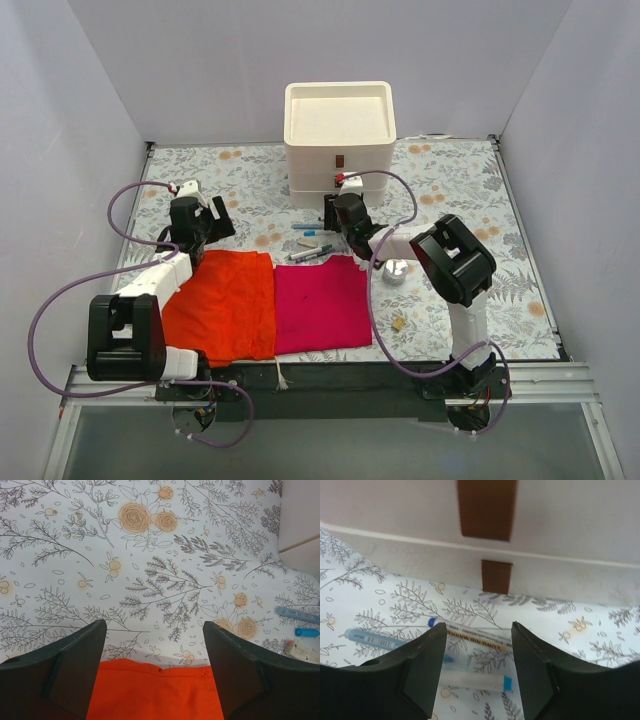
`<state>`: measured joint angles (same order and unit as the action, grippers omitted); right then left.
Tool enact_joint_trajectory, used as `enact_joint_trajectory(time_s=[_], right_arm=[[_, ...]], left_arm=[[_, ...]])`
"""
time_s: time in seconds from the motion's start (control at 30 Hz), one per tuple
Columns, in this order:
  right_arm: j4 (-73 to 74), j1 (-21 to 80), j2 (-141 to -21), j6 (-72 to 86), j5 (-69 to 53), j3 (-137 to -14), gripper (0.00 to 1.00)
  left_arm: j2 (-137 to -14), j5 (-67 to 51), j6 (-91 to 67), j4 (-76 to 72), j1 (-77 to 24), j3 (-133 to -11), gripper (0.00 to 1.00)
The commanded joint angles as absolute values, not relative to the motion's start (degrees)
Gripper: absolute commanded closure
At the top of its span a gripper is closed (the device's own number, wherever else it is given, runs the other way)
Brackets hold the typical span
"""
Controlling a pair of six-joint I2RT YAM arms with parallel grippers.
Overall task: Sort the stationery into containers
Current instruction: Open the drawer in the storage box.
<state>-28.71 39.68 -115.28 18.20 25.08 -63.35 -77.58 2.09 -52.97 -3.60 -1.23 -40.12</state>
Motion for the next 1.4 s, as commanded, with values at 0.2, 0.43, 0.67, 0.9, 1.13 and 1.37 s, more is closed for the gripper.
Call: enact_joint_trajectory(time_s=[0.2,0.43,0.67,0.9,1.13,1.37], right_arm=[[-34.1,38.9,-120.3,17.0,27.2,-70.6,0.46],[-32.3,37.3,-122.0,18.4,26.4,-73.2,0.51],[-28.3,35.4,-122.9,22.4,26.2,-74.9,0.61],[-27.9,35.0,-122.7,23.1,25.8,-74.7,0.98],[-30.1,35.9,-120.6,20.6,23.9,-71.7,0.99],[-29.9,38.0,-115.8,20.8,22.1,-66.4,0.99]], left_arm=[[-76.6,2.1,-53.0,-4.7,-0.7,-40.1,0.21],[-77.6,1.5,-53.0,-5.6,-0.4,-40.2,0.21],[-78.5,1.4,-53.3,-5.9,-0.4,-40.9,0.21],[-79.3,1.1,-53.4,-6.0,-0.4,-41.0,0.21],[-79.6,0.6,-53.7,-5.9,-0.4,-41.0,0.21],[-79.5,0.5,-53.9,-6.1,-0.4,-40.4,0.21]])
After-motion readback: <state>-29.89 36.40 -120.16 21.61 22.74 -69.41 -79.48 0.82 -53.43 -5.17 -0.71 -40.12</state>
